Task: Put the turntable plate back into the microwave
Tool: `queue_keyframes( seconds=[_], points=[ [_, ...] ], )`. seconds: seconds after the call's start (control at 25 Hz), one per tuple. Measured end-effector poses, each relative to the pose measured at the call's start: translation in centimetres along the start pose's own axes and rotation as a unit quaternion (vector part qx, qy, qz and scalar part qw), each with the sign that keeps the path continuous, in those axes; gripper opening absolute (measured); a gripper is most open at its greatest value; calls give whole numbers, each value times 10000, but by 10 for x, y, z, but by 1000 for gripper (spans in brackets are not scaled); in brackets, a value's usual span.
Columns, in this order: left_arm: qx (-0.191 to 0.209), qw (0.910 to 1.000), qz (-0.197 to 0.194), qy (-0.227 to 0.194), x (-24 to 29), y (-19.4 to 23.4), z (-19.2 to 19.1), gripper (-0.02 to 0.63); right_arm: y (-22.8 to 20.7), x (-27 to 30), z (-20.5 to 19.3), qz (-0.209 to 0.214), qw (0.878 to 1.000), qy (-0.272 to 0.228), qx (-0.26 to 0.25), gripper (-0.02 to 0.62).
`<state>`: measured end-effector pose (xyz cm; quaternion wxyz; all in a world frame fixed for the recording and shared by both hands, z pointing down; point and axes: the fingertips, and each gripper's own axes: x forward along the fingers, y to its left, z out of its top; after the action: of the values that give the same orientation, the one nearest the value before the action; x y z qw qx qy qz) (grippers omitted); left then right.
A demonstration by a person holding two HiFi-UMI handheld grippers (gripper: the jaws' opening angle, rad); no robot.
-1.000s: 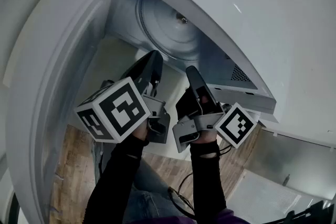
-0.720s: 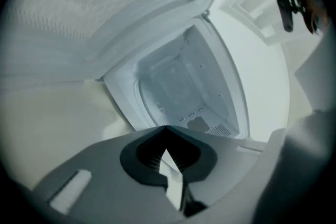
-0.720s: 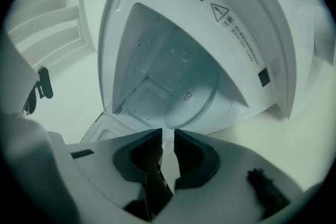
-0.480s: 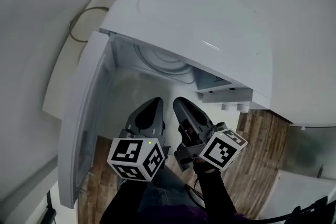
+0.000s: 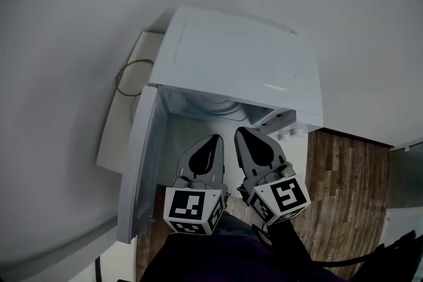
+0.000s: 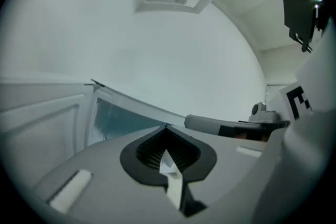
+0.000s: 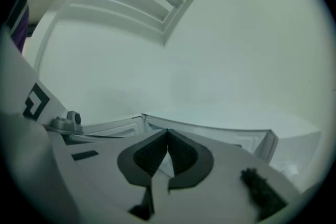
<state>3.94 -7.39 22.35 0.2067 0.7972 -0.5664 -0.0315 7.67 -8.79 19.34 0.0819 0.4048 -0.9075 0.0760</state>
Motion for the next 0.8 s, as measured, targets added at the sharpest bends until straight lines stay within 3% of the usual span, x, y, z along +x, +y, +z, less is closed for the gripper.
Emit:
queue_keyframes(
  seconds=[0.2, 0.36, 0.8],
  points=[
    [486, 9980, -89, -386, -5, -15, 38, 5, 9, -10, 38, -29, 9978, -464, -473, 11],
    [733, 9953, -84, -630, -5, -20, 59, 5, 10, -13, 51, -24, 9969, -594, -505, 11],
    [1156, 9907, 8, -716, -5, -21, 64, 5, 12, -13, 57, -55, 9958, -686, -596, 10]
  ],
)
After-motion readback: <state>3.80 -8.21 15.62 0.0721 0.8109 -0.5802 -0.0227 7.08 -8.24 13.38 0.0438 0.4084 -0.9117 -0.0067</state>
